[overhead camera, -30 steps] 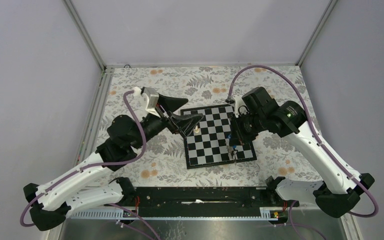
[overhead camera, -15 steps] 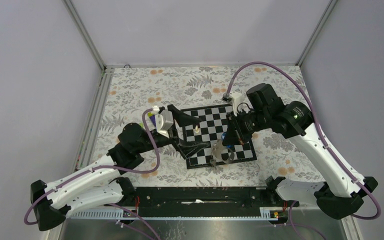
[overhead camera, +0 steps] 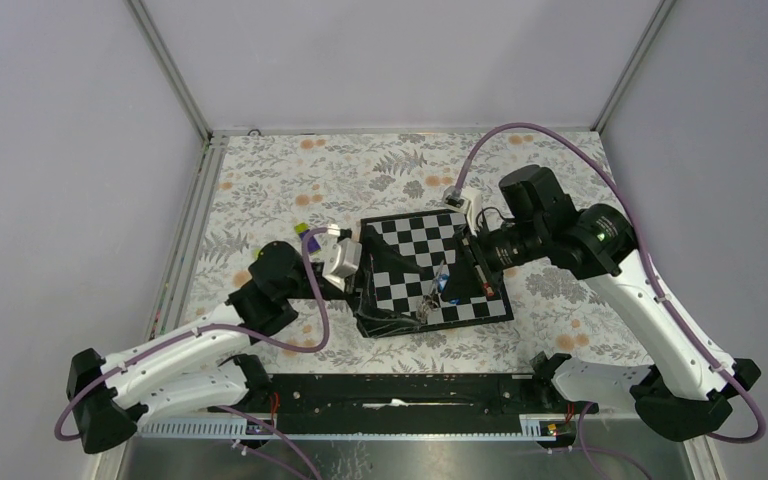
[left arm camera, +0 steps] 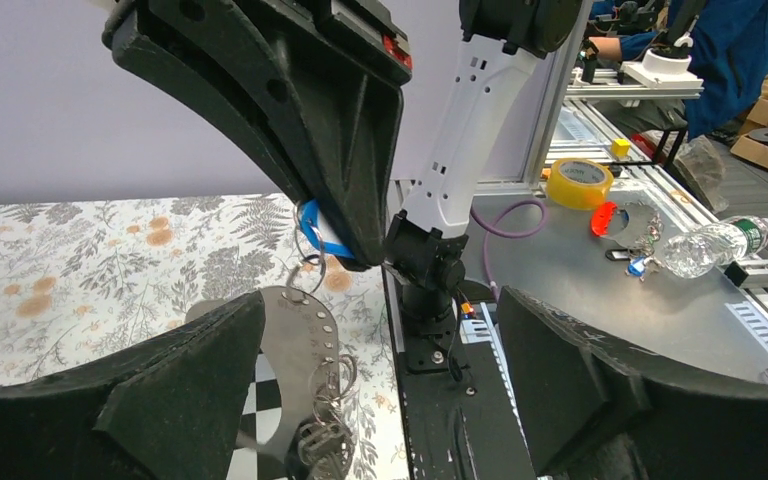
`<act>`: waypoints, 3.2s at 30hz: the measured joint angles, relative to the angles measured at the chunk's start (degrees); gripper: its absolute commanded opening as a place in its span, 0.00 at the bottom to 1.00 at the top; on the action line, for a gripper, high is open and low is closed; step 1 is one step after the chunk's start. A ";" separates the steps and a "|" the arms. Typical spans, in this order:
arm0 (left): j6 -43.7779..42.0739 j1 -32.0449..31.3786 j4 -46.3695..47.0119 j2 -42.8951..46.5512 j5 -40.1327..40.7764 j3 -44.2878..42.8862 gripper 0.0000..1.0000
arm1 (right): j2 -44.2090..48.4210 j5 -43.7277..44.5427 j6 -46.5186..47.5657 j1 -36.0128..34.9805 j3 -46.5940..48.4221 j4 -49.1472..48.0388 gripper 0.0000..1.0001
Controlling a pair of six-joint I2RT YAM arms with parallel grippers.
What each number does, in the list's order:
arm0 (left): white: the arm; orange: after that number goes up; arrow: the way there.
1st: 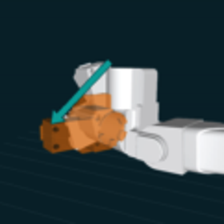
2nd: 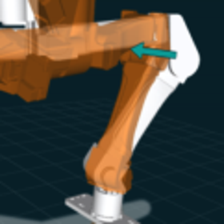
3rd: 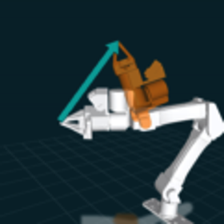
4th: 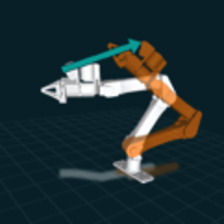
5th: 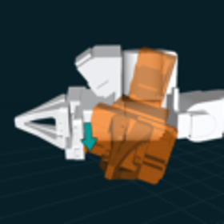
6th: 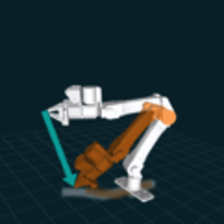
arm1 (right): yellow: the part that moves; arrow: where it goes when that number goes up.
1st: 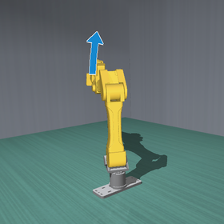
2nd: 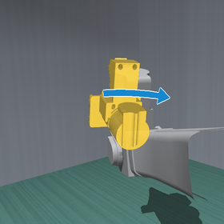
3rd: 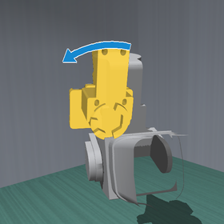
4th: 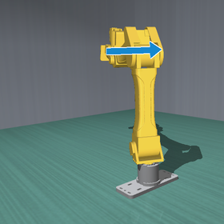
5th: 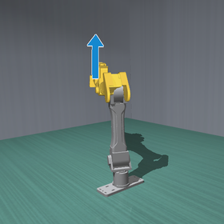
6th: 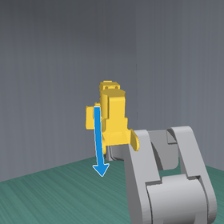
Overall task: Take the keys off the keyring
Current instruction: Adjust the keyring.
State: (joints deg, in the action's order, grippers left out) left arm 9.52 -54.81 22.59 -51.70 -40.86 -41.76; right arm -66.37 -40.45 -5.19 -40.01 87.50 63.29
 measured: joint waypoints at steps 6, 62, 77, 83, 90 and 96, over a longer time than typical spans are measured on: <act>1.60 0.00 5.46 -2.97 1.49 0.02 0.96 | 0.02 -1.46 0.00 0.00 0.37 -0.46 0.00; 12.02 -0.28 21.77 -14.45 -3.96 0.26 0.39 | 1.51 -5.77 -1.38 0.00 0.42 -3.74 0.00; 12.55 -0.33 23.06 -14.93 -4.85 0.11 0.29 | 1.70 -5.75 -2.19 0.00 0.37 -4.04 0.00; 13.11 -0.57 24.04 -15.21 -6.16 0.09 0.09 | 1.88 -5.70 -2.16 0.04 0.26 -4.02 0.00; 12.81 -0.44 24.50 -16.20 -5.35 -0.26 0.04 | 2.40 -6.73 -2.43 -0.11 -0.39 -4.09 0.00; 12.74 -0.44 24.04 -16.39 -4.79 -0.28 0.02 | 2.40 -6.78 -2.43 -0.11 -0.85 -4.07 0.00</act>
State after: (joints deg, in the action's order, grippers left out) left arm 22.26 -55.24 46.63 -68.10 -45.65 -42.04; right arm -63.96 -47.22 -7.62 -40.12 86.65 59.22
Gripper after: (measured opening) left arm 0.065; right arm 0.075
